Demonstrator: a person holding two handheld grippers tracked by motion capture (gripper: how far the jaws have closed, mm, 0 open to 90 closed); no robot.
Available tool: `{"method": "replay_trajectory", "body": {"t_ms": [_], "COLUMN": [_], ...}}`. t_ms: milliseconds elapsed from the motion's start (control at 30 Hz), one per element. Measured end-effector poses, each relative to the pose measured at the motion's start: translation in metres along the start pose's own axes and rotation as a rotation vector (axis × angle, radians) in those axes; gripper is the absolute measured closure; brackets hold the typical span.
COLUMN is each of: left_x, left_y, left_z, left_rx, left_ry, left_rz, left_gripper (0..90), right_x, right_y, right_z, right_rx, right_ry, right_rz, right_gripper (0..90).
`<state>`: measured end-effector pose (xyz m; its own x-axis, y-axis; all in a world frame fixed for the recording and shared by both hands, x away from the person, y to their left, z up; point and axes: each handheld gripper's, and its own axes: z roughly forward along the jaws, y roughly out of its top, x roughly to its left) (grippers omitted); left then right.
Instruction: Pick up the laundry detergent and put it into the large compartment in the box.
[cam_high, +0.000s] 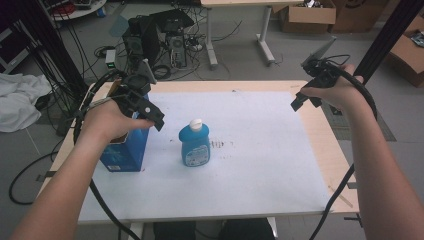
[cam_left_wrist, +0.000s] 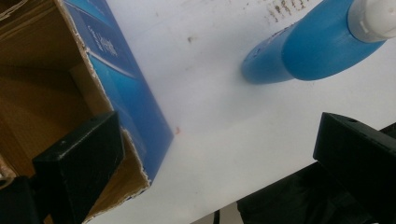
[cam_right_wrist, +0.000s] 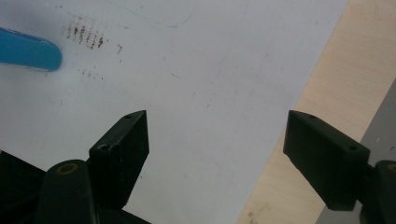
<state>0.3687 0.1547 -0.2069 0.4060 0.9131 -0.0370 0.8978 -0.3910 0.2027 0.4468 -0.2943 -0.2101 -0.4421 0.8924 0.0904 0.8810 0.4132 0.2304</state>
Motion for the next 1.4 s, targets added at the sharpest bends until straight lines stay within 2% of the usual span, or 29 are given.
{"method": "replay_trajectory", "body": {"t_ms": [233, 467, 633, 667, 700, 800, 833, 1167, 1400], "left_x": [0.002, -0.003, -0.012, -0.012, -0.015, -0.023, -0.023, -0.044, -0.051], "left_y": [-0.001, 0.004, 0.008, 0.008, 0.01, 0.015, 0.015, 0.027, 0.031], "left_z": [-0.004, -0.009, -0.01, -0.01, -0.01, -0.01, -0.01, -0.002, 0.004], "left_rx": [-0.007, -0.032, -0.052, -0.052, -0.059, -0.075, -0.075, -0.087, -0.087], "left_ry": [-0.001, -0.012, 0.001, 0.001, 0.0, -0.019, -0.019, -0.051, -0.068], "left_rz": [0.008, 0.049, 0.115, 0.115, 0.136, 0.185, 0.185, 0.283, 0.331], "left_gripper": [2.5, 2.3, 2.4, 2.3, 2.3, 2.2, 1.6, 1.5, 1.4], "right_x": [0.0, -0.001, -0.002, -0.002, -0.003, -0.004, -0.006, -0.01, -0.011], "right_y": [-0.001, -0.005, -0.007, -0.007, -0.008, -0.01, -0.01, -0.015, -0.019], "right_z": [-0.001, -0.003, -0.002, -0.002, -0.001, 0.003, 0.005, 0.008, 0.005], "right_rx": [-0.002, -0.008, -0.011, -0.011, -0.01, 0.003, 0.002, 0.013, 0.01], "right_ry": [0.0, -0.003, -0.01, -0.01, -0.008, -0.008, -0.005, -0.009, -0.013], "right_rz": [0.001, 0.001, 0.01, 0.01, 0.008, 0.012, 0.01, 0.024, 0.031], "right_gripper": [22.6, 22.8, 22.6, 22.6, 22.7, 22.8, 22.8, 22.9, 23.1]}}
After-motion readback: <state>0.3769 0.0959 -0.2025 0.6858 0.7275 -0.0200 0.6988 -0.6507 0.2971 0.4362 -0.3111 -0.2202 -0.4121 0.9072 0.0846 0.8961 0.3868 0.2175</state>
